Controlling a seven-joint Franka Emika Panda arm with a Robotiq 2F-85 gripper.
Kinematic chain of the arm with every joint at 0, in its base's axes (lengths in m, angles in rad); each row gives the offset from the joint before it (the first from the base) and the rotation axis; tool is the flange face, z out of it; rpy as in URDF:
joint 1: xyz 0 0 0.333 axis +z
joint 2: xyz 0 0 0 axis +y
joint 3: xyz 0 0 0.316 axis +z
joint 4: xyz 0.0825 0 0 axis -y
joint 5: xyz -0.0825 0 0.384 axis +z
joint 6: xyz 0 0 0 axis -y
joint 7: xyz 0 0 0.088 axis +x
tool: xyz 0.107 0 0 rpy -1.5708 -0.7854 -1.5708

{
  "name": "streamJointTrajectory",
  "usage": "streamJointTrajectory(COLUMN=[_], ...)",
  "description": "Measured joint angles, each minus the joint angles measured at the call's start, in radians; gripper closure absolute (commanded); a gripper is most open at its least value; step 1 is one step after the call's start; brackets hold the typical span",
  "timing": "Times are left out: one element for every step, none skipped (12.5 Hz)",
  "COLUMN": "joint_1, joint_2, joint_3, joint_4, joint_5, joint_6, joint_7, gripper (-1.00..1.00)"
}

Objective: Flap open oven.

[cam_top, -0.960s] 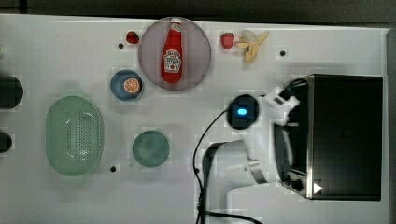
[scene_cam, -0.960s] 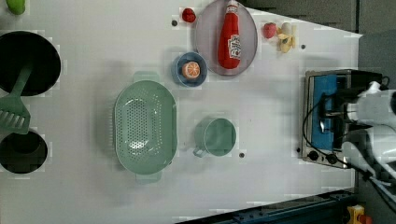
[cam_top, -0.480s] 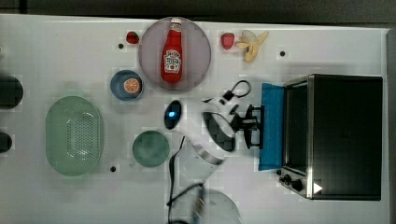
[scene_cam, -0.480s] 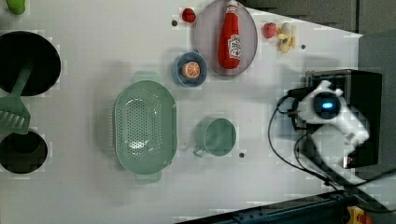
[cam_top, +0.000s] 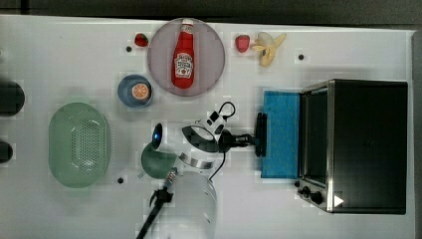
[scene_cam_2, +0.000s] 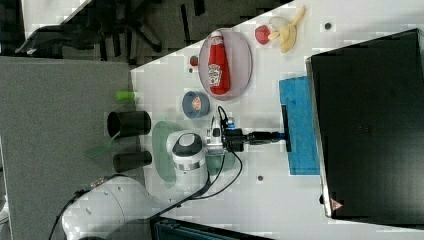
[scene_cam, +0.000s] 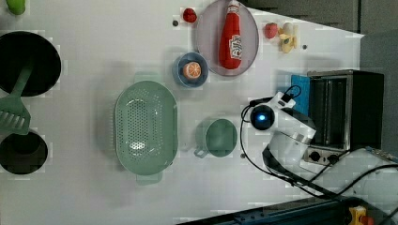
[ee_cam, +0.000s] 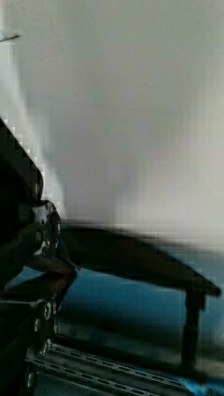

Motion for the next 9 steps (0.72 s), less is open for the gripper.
streamJointTrajectory(joint_1=[0.01, 0.016, 0.022, 0.024, 0.025, 0.023, 0.025, 0.028, 0.03], joint_2=[0.007, 0.007, 0.007, 0.007, 0.008, 0.009, 0.005, -0.007, -0.028], joint_3=[-0.001, -0.004, -0.009, -0.012, -0.014, -0.01, -0.01, -0.011, -0.011], joint_4=[0.012, 0.016, 0.016, 0.016, 0.02, 0.029, 0.035, 0.041, 0.041], joint_5=[-0.008, -0.017, -0.016, -0.018, -0.018, -0.018, -0.009, -0.002, 0.021], joint_6=[-0.02, -0.024, -0.031, -0.036, -0.036, -0.039, -0.041, -0.041, -0.033], joint_7=[0.011, 0.018, 0.024, 0.027, 0.027, 0.027, 0.031, 0.042, 0.056], gripper=[0.65, 0.65, 0.65, 0.65, 0.65, 0.65, 0.65, 0.65, 0.65])
